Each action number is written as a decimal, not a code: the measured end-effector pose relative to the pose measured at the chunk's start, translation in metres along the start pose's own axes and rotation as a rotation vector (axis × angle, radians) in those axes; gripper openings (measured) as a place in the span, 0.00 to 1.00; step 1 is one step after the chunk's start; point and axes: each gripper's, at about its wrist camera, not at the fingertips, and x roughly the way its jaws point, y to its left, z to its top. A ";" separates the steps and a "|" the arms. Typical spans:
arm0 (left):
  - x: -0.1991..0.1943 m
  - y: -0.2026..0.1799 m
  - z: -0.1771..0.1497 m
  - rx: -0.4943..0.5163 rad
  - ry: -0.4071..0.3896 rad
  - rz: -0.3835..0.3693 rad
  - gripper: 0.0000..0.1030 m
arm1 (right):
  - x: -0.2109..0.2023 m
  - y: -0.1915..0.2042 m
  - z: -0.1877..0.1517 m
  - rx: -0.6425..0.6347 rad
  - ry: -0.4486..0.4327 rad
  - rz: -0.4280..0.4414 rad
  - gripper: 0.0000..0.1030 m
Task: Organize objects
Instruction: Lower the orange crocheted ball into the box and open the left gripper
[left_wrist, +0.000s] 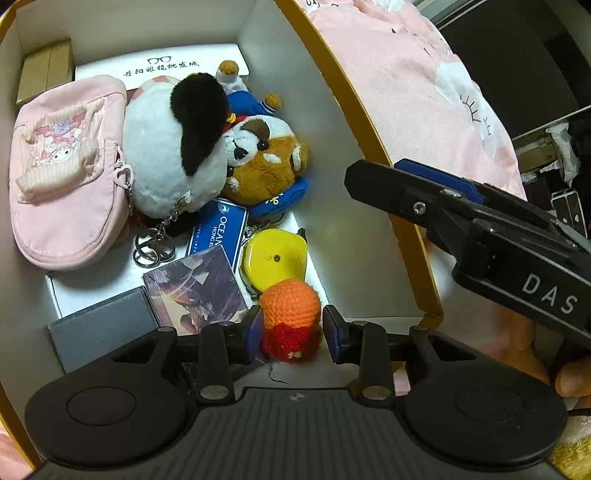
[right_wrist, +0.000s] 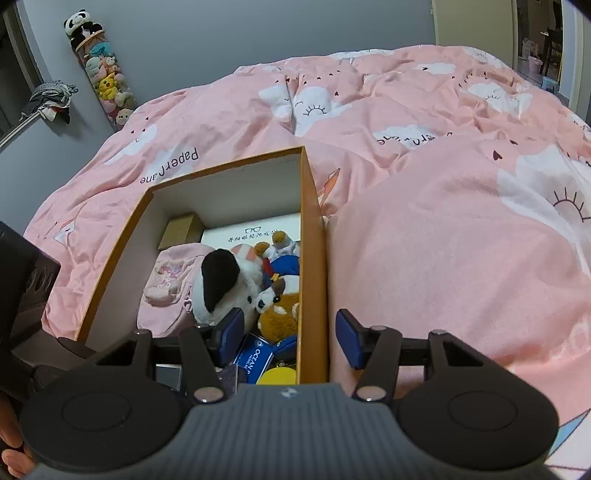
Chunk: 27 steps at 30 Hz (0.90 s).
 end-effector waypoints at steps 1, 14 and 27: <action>-0.001 0.001 -0.001 -0.005 -0.005 -0.006 0.39 | -0.001 0.001 0.000 -0.005 -0.002 -0.003 0.56; 0.004 0.009 -0.008 -0.074 -0.002 -0.013 0.20 | -0.014 0.012 -0.005 -0.023 -0.025 -0.013 0.56; -0.054 -0.003 -0.030 -0.040 -0.208 0.075 0.20 | -0.039 0.022 -0.011 -0.004 -0.053 -0.037 0.62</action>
